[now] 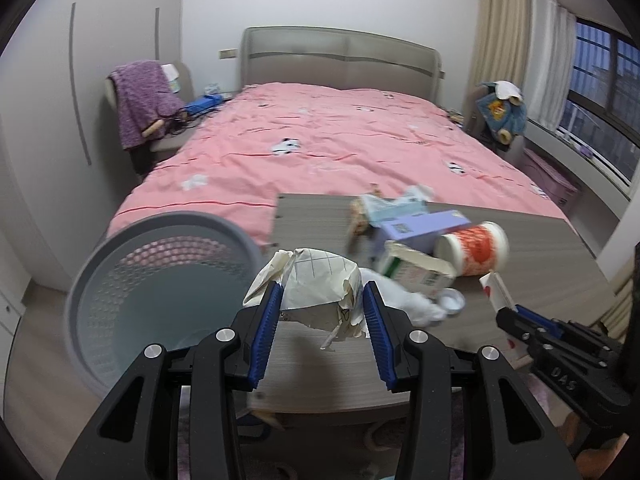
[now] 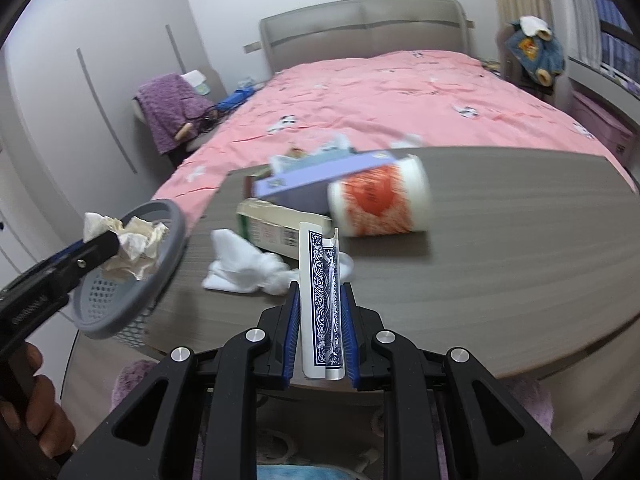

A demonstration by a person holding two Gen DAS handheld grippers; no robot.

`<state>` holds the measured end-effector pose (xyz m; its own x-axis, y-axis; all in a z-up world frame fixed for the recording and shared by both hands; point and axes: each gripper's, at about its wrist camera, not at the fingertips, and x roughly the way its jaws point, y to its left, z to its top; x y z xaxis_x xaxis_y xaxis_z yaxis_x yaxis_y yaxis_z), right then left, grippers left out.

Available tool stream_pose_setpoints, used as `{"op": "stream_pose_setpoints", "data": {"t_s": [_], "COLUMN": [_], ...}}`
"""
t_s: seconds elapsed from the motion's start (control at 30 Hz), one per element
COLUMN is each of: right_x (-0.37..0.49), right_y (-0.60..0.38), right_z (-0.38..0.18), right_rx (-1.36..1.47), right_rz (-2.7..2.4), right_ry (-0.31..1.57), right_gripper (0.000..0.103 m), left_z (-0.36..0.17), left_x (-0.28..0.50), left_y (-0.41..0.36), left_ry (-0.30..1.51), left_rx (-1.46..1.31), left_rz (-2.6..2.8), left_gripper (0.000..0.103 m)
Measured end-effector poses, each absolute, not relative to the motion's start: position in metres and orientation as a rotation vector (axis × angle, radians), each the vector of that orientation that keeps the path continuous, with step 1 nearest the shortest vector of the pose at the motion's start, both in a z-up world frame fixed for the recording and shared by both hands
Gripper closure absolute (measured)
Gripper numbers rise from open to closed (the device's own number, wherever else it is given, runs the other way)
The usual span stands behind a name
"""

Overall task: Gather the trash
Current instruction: 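Carry the tissue in the left gripper over the grey wastebasket, then open the left gripper to drop the tissue while the right gripper drops the card pack into the basket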

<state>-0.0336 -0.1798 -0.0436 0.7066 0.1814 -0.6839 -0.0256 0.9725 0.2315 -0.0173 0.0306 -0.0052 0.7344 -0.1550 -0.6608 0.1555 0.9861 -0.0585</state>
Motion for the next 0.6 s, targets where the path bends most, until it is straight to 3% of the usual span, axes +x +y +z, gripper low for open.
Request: {"op": "stream_pose_setpoints", "data": {"t_s": [0.6], "right_x": [0.048], "right_y": [-0.036], "right_z": [-0.039], "right_rx": [0.100], "right_rz": [0.453], "right_ry": [0.818], "right_gripper": [0.083], "left_z": [-0.023], "left_x": [0.021], "left_y": [0.147], "left_ry": [0.739], "left_rx": [-0.059], "left_rz": [0.107], "left_gripper": [0.062]}}
